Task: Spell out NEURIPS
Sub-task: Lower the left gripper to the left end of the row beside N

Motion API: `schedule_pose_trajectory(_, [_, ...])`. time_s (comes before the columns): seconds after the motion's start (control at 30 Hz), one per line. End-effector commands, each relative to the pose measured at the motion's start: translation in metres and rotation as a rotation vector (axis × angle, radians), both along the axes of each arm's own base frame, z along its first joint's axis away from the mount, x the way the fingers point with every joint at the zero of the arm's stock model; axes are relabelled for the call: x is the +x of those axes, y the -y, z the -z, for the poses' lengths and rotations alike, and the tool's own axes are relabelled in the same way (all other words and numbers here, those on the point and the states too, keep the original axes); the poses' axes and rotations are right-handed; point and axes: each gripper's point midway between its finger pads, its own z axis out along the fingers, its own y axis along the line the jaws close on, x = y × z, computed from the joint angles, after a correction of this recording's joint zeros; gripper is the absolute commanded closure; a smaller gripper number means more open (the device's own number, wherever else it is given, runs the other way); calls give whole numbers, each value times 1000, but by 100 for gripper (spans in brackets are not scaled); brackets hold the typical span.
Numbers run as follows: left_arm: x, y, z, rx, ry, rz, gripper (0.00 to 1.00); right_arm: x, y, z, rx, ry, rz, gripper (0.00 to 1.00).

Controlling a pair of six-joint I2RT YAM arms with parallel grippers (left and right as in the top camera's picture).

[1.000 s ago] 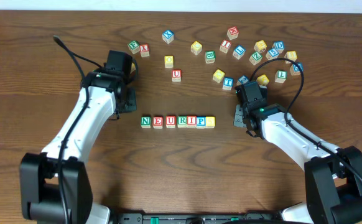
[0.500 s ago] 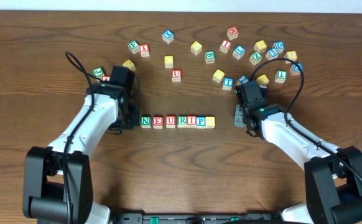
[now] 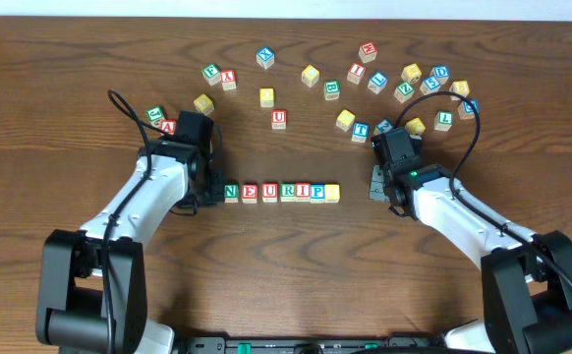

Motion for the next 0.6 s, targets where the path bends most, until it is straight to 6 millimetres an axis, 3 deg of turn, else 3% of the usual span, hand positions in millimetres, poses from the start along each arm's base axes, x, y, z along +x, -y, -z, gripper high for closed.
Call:
schedule_pose_trajectory(0.0, [1,0,4,-7,2,6,80,1,3,-6,4,18,1,99])
schedule_pose_trajectory(0.33, [12,2,2,-15,46,7,80,1,3,-6,5,18,1,99])
schedule_pose_trajectory(0.57, [6,2,11,-15,43,7,80,1,3,-6,5,18,1,99])
